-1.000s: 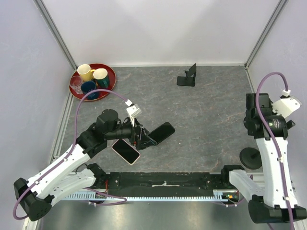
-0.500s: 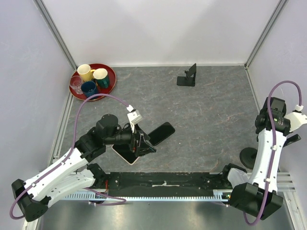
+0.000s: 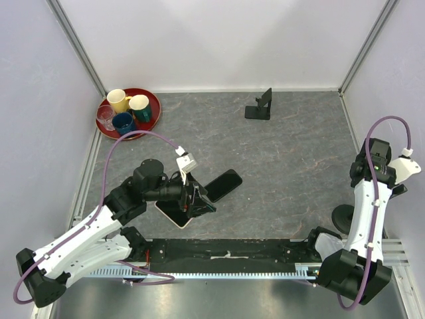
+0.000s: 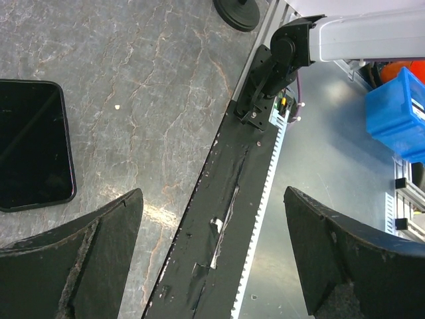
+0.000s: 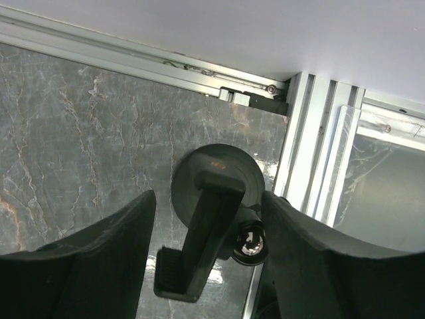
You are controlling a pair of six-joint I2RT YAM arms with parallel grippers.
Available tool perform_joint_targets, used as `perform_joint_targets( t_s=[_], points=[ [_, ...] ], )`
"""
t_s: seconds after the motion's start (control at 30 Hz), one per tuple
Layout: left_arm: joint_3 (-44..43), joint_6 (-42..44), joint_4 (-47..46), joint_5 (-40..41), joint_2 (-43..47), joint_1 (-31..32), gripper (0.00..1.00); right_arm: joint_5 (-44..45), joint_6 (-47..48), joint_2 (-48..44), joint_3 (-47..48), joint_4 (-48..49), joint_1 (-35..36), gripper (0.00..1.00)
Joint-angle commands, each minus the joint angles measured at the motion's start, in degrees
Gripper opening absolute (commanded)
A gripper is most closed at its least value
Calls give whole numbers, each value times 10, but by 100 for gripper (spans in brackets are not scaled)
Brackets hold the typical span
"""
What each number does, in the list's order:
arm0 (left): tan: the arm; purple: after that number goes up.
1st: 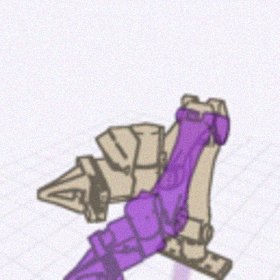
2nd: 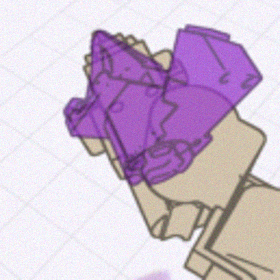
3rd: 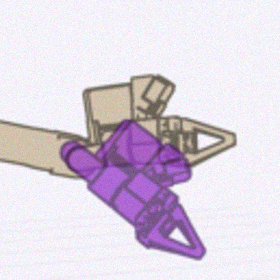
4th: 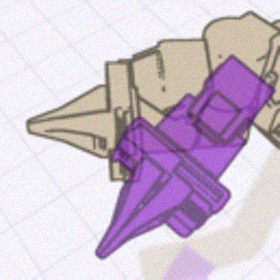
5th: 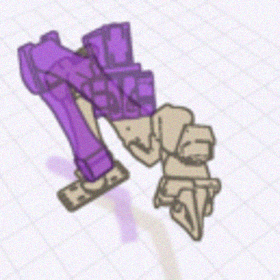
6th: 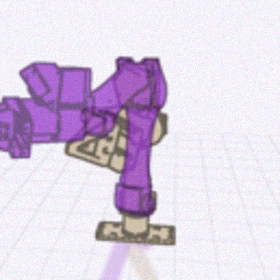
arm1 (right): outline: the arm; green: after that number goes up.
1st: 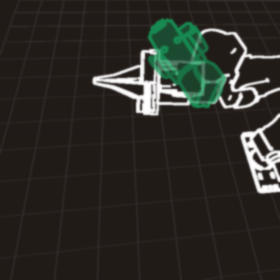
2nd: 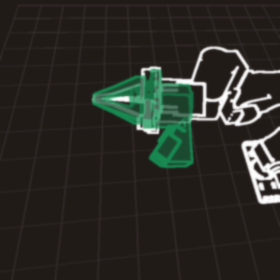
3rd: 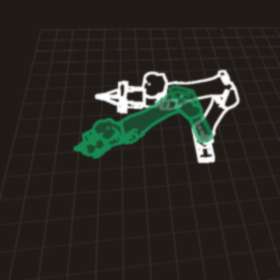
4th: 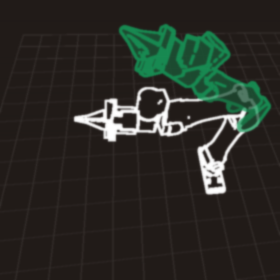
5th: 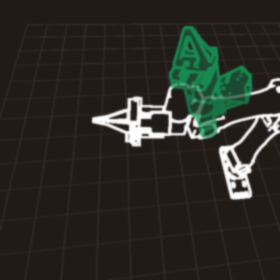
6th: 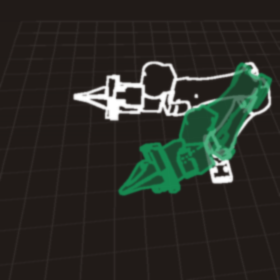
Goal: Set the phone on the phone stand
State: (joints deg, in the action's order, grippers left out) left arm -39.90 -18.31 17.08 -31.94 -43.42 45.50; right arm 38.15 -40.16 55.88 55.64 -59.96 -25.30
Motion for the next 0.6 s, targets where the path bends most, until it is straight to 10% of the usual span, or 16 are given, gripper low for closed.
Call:
perform_joint_targets(
  t_s=[0.0,0.17,0.37,0.57],
  points=[
    [0,16,-14,4,4,2,93,-12,-11,-3,-6,35,-2,67],
    [0,18,-10,14,1,3,93,-9,-4,-8,-11,54,-2,52],
    [-1,20,-9,18,-5,3,93,-34,42,-16,-18,90,-1,1],
    [-2,21,-6,32,-7,2,92,-49,102,-38,11,122,32,0]
  ],
)
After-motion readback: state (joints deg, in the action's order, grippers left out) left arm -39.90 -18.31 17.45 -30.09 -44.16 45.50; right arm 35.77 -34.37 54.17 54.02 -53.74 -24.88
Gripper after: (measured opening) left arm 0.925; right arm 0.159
